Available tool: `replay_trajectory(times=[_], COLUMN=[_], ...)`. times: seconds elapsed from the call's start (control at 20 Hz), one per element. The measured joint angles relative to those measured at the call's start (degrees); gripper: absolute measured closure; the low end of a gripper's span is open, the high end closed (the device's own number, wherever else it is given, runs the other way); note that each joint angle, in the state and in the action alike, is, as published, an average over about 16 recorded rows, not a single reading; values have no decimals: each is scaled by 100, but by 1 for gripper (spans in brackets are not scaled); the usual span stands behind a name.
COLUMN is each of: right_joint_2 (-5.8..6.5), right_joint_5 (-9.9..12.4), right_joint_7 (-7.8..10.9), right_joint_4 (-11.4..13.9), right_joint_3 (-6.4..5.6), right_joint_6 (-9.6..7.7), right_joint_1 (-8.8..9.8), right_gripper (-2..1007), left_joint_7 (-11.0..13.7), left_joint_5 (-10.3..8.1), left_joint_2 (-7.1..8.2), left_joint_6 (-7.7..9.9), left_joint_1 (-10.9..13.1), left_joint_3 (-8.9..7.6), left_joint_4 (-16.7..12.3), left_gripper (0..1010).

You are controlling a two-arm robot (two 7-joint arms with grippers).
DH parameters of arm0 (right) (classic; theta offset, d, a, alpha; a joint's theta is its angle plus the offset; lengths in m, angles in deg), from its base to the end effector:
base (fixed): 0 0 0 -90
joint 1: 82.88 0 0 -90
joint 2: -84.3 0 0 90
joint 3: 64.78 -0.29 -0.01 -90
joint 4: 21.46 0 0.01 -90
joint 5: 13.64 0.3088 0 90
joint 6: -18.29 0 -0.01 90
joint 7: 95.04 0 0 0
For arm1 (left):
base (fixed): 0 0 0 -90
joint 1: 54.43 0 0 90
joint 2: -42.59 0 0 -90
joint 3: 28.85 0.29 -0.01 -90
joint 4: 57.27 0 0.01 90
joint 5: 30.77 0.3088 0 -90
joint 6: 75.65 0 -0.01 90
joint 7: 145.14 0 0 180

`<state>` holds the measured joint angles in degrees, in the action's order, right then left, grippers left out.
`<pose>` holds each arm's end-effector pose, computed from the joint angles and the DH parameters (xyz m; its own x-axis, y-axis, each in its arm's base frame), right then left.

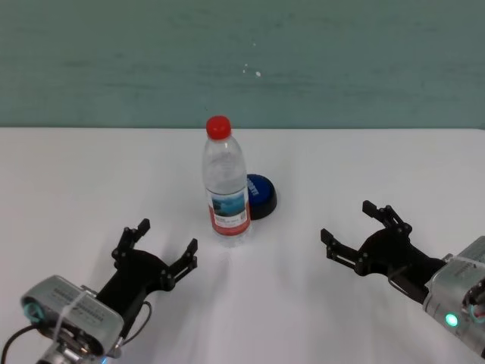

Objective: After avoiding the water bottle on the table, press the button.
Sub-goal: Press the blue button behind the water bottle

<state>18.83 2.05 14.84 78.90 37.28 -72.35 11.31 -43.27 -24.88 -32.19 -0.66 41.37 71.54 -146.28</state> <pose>0.2992 -0.0388 -0.2715 0.5715 -0.8121 0.1175 0.8200 0.5704 -0.0460 0.2901 0.0221 -0.3390 0.4096 0.8443 0.3455 -0.8977 0.4404 -0.0120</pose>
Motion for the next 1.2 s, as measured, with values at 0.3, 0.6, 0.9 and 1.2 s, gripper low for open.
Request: replay_trajectory(times=[0.3, 0.6, 0.9, 1.2], right_joint_2=[-45, -88, -127, -184], right_joint_5=[81, 121, 116, 124], right_joint_7=[87, 183, 267, 354], right_joint_4=[-257, -544, -859, -1192], right_joint_3=[113, 300, 501, 674], right_joint_6=[-106, -210, -292, -366], right_joint_1=[-416, -869, -1291, -1683], right_gripper=[1, 1, 1, 1], left_joint_7=[0, 0, 0, 0], left_joint_5=[0, 0, 0, 0], left_joint_2=[0, 0, 0, 0], left_joint_6=[0, 0, 0, 0], left_joint_1=[0, 0, 0, 0], left_joint_3=[0, 0, 0, 0], left_joint_4=[0, 0, 0, 0], left_gripper=[10, 10, 10, 10])
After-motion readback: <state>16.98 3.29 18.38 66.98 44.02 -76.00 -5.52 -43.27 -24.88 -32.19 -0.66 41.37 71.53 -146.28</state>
